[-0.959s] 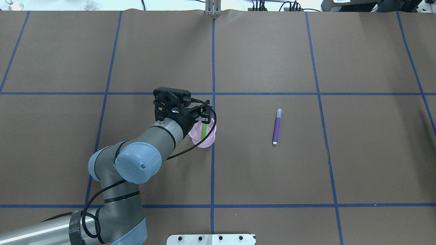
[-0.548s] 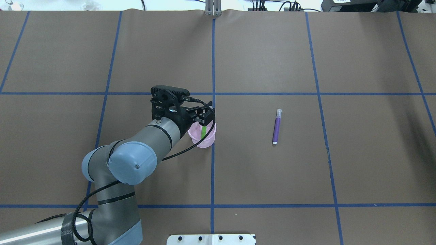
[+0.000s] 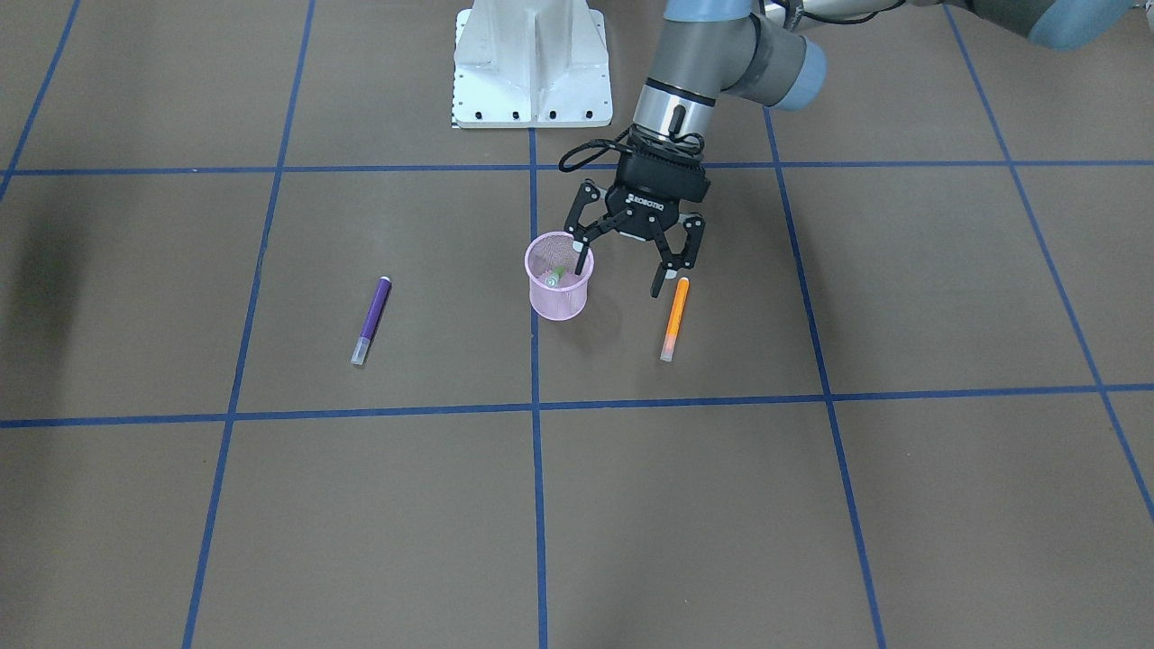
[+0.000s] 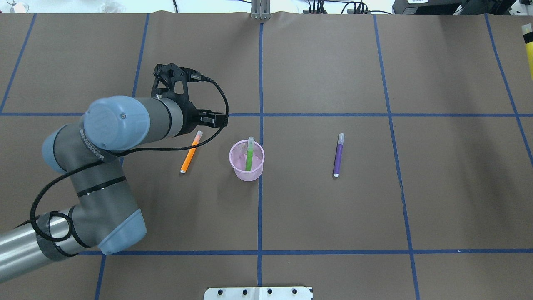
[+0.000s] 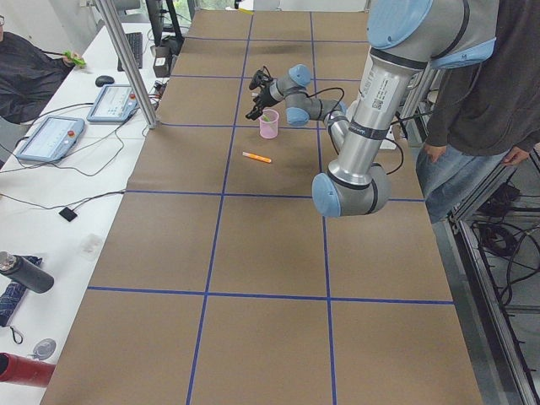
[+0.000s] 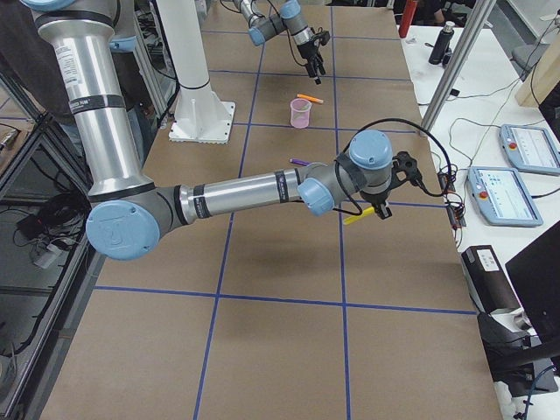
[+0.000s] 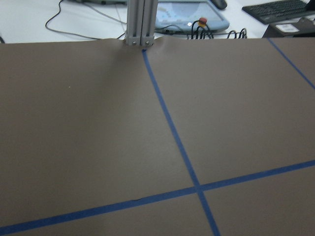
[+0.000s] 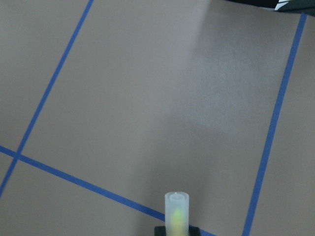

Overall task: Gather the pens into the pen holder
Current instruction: 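Open the left gripper and move it over the orange marker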

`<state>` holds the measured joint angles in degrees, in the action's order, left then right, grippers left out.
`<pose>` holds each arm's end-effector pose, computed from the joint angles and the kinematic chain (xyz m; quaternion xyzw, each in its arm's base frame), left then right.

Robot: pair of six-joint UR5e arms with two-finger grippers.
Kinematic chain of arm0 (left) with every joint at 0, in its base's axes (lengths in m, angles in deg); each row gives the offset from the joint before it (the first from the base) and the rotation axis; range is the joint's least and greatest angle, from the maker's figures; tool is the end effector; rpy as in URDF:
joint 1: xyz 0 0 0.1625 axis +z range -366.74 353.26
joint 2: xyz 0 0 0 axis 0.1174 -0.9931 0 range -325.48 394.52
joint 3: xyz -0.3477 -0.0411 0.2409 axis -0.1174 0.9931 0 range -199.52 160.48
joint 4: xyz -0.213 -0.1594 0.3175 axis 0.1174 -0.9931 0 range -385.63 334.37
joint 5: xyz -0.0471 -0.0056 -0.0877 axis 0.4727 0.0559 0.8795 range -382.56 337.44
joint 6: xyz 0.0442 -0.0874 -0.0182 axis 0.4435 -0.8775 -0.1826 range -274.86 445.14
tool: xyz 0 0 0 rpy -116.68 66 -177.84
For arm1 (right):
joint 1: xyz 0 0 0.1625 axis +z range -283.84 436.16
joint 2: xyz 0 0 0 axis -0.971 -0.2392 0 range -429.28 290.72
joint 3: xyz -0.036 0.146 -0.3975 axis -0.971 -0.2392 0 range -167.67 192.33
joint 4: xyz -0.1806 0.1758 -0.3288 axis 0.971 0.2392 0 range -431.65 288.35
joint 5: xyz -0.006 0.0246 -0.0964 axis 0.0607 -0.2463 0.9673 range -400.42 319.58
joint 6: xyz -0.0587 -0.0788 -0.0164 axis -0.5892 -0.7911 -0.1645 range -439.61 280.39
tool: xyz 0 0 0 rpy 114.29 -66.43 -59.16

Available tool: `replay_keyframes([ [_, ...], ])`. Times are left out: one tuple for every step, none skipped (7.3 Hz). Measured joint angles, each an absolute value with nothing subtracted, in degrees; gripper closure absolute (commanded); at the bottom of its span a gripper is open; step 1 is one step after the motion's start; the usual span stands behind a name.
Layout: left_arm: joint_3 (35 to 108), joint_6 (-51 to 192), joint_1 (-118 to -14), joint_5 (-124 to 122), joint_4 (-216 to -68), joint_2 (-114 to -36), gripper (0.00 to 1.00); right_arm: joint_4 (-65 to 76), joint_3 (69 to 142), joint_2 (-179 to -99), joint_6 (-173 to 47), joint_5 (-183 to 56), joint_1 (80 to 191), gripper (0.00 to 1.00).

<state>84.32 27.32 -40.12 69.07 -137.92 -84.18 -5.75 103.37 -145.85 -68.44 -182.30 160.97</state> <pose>0.4507 -0.4531 0.2221 0.2801 0.4572 -0.0012 0.8441 0.0009 -0.5973 0.4638 0.2352 -0.4510 -0.1001 0.8552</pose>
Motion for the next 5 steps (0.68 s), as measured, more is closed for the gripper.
replay_keyframes([
  [83.4, 28.2, -41.6, 74.2, -136.4, -84.2, 0.01, -6.6, 105.0, -145.0, -66.4, -182.2, 160.2, 1.00],
  [81.1, 28.7, -42.2, 78.9, -135.9, -84.6, 0.01, -9.6, 106.0, -144.4, -63.8, -181.7, 159.0, 1.00],
  [78.2, 28.8, -42.4, 82.1, -135.8, -85.6, 0.01, -13.6, 106.1, -144.1, -61.6, -180.9, 157.5, 1.00],
  [75.3, 29.5, -42.4, 83.9, -135.8, -86.9, 0.01, -16.6, 106.1, -143.5, -59.1, -180.0, 156.1, 1.00],
  [72.8, 31.0, -42.6, 85.3, -135.7, -88.0, 0.01, -18.2, 106.1, -142.4, -57.0, -179.5, 155.0, 1.00],
])
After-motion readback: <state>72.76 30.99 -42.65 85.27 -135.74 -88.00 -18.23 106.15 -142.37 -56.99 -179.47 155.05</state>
